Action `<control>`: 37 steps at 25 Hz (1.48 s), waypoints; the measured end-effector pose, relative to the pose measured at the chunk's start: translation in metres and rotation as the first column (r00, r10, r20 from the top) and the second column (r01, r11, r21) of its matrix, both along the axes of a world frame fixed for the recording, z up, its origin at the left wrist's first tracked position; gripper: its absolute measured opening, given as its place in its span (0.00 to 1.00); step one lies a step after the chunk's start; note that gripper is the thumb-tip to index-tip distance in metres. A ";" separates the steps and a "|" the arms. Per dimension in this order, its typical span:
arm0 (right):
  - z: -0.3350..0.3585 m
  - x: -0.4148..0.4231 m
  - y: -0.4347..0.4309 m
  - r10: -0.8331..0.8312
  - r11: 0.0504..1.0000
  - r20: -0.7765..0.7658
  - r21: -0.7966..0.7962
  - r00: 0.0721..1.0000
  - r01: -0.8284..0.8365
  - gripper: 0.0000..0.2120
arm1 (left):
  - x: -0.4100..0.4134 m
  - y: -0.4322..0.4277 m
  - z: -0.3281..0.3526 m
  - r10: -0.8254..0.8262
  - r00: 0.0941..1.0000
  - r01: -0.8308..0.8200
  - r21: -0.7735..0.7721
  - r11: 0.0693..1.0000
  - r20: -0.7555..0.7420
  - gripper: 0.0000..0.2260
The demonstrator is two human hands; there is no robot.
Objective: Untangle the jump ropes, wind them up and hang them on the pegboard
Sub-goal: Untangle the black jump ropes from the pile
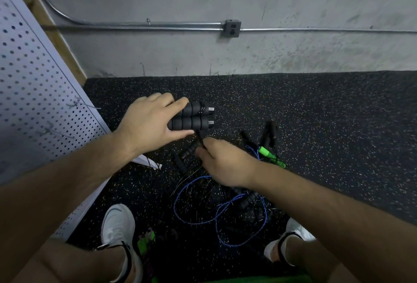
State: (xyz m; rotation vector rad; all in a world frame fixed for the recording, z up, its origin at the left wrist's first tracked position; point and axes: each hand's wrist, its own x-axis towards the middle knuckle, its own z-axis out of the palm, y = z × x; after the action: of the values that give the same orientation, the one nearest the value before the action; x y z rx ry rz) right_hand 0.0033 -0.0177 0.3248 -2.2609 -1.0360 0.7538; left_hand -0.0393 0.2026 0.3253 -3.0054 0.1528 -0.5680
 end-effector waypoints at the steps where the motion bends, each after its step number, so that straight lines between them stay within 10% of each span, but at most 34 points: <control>1: 0.007 -0.003 -0.001 0.018 1.000 0.034 0.005 0.999 -0.018 0.15 | 0.002 0.005 -0.003 0.004 1.000 -0.004 0.028 1.000 -0.009 0.33; 13: 0.059 0.035 -0.020 0.074 0.994 0.677 0.005 0.732 -0.106 0.12 | -0.009 -0.005 -0.011 -0.142 0.986 0.149 0.079 0.986 -0.086 0.32; 24: 0.031 0.076 -0.025 -0.004 0.916 0.234 0.390 0.972 -0.090 0.04 | -0.046 -0.044 0.033 -0.272 0.960 0.246 -0.262 0.933 -0.067 0.31; 27: 0.013 0.062 -0.021 -0.056 0.892 -0.113 0.441 0.992 0.100 0.11 | -0.037 -0.049 0.040 -0.140 0.990 0.119 -0.399 0.909 -0.023 0.31; 37: 0.023 -0.019 0.000 0.047 0.998 0.060 0.033 0.997 -0.049 0.19 | -0.007 0.008 0.005 0.099 0.991 -0.094 0.058 0.994 -0.088 0.38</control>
State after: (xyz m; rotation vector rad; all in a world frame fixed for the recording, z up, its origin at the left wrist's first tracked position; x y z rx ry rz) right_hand -0.0156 -0.0174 0.3477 -2.2481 -1.1257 0.6867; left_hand -0.0462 0.2105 0.3300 -2.9676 0.0270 -0.4111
